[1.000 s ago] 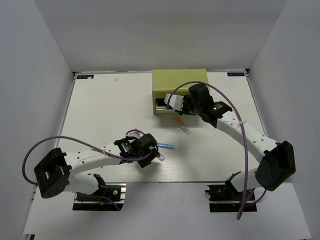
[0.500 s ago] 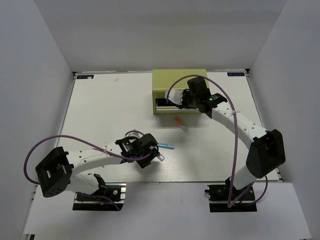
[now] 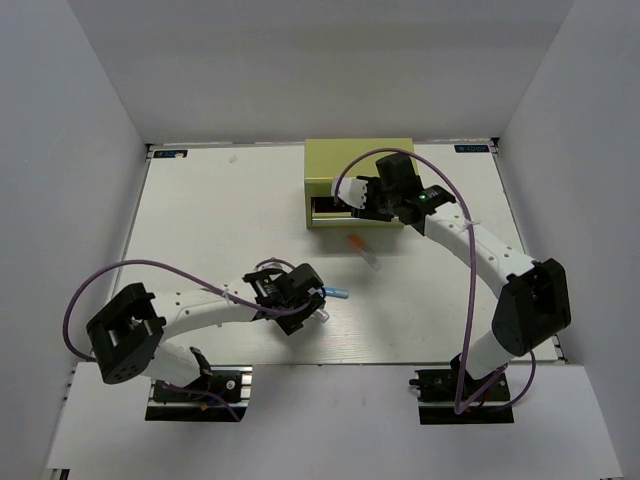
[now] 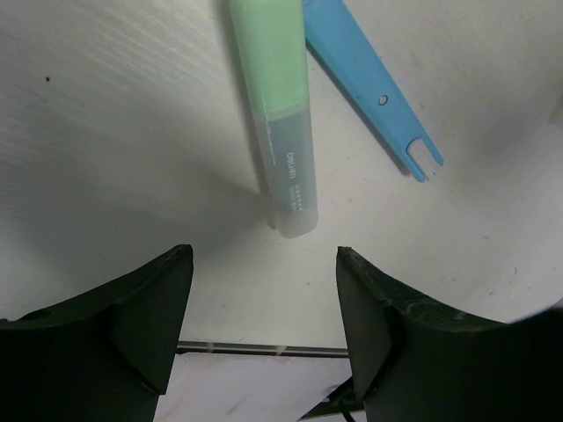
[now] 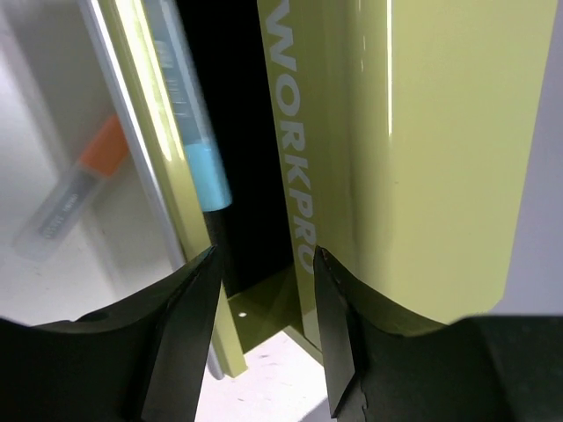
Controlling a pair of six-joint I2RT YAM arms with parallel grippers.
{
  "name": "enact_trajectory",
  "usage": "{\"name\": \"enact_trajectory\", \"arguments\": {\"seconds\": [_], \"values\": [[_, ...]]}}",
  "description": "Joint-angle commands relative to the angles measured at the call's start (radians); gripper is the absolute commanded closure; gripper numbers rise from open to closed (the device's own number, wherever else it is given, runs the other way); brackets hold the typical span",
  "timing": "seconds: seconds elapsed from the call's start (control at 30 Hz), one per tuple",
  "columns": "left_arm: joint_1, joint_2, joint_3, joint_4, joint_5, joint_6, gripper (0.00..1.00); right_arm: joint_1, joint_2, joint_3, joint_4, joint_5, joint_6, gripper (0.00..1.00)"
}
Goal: Sort the stationery into containers
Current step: Place the pen in the drawer, then pick up the pen from the center of the board.
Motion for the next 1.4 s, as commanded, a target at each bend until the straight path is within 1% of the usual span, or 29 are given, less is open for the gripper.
{"name": "enact_trajectory", "arguments": {"seconds": [0.0, 0.1, 0.13, 0.2, 0.23, 0.3, 0.37, 0.47, 0.5, 0.6, 0.67, 0.7, 0.8, 0.83, 0.9, 0.93, 1.03, 1.07, 1.13, 1.17, 1.23, 1.27, 1.3, 1.33, 1.37], "values": [[0.015, 0.024, 0.053, -0.025, -0.051, -0.013, 0.24, -0.004, -0.067, 0.073, -0.041, -0.081, 0.078, 0.48], [0.015, 0.076, 0.098, -0.08, -0.063, -0.013, 0.24, -0.002, -0.116, 0.085, -0.081, -0.135, 0.147, 0.48], [0.015, 0.095, 0.137, -0.104, -0.074, -0.013, 0.24, -0.004, -0.13, 0.081, -0.089, -0.143, 0.157, 0.48], [0.015, 0.167, 0.185, -0.187, -0.083, -0.013, 0.24, -0.002, -0.171, 0.049, -0.091, -0.167, 0.195, 0.48], [0.015, 0.191, 0.235, -0.212, -0.083, -0.013, 0.23, -0.001, -0.212, 0.041, -0.089, -0.17, 0.212, 0.48], [0.015, 0.242, 0.285, -0.284, -0.094, -0.004, 0.23, -0.004, -0.237, -0.01, -0.088, -0.178, 0.23, 0.48], [0.015, 0.31, 0.349, -0.321, -0.094, 0.006, 0.23, -0.004, -0.292, -0.065, -0.071, -0.177, 0.249, 0.48], [0.015, 0.374, 0.414, -0.368, -0.094, 0.026, 0.28, -0.004, -0.355, -0.123, -0.055, -0.17, 0.283, 0.48], [0.015, 0.383, 0.414, -0.368, -0.094, 0.026, 0.31, -0.005, -0.378, -0.131, -0.054, -0.167, 0.301, 0.48], [0.015, 0.396, 0.426, -0.381, -0.094, 0.026, 0.32, -0.004, -0.429, -0.178, -0.054, -0.161, 0.321, 0.48], [0.024, 0.396, 0.396, -0.356, -0.083, 0.026, 0.32, -0.01, -0.456, -0.201, -0.054, -0.16, 0.326, 0.48], [0.024, 0.396, 0.385, -0.332, -0.083, 0.026, 0.34, -0.01, -0.462, -0.212, -0.055, -0.157, 0.333, 0.48], [0.042, 0.405, 0.371, -0.301, -0.071, 0.045, 0.4, -0.018, -0.487, -0.234, -0.061, -0.163, 0.344, 0.48], [0.042, 0.414, 0.371, -0.301, -0.071, 0.056, 0.47, -0.024, -0.499, -0.238, -0.061, -0.164, 0.344, 0.48], [0.052, 0.423, 0.371, -0.301, -0.071, 0.065, 0.55, -0.028, -0.504, -0.24, -0.068, -0.164, 0.362, 0.48], [0.052, 0.423, 0.371, -0.292, -0.062, 0.065, 0.63, -0.028, -0.507, -0.241, -0.069, -0.169, 0.367, 0.48], [0.052, 0.434, 0.35, -0.281, -0.051, 0.075, 0.71, -0.039, -0.521, -0.243, -0.074, -0.172, 0.401, 0.44], [0.052, 0.434, 0.349, -0.281, -0.042, 0.084, 0.76, -0.048, -0.53, -0.244, -0.074, -0.172, 0.416, 0.42], [0.052, 0.4, 0.34, -0.272, -0.042, 0.095, 0.82, -0.056, -0.538, -0.258, -0.075, -0.166, 0.433, 0.4], [0.052, 0.387, 0.34, -0.286, -0.042, 0.108, 0.9, -0.06, -0.545, -0.263, -0.072, -0.163, 0.438, 0.38], [0.029, 0.338, 0.361, -0.313, -0.06, 0.118, 0.94, -0.068, -0.565, -0.272, -0.074, -0.16, 0.441, 0.38], [0.019, 0.318, 0.362, -0.336, -0.06, 0.142, 1.0, -0.071, -0.582, -0.275, -0.075, -0.157, 0.444, 0.38], [0.019, 0.298, 0.362, -0.336, -0.06, 0.153, 1.0, -0.074, -0.584, -0.278, -0.075, -0.157, 0.448, 0.38], [0.019, 0.247, 0.362, -0.336, -0.05, 0.173, 1.0, -0.079, -0.593, -0.284, -0.078, -0.158, 0.453, 0.41], [0.007, 0.218, 0.35, -0.321, -0.05, 0.203, 1.0, -0.079, -0.594, -0.295, -0.081, -0.164, 0.454, 0.6]]}}
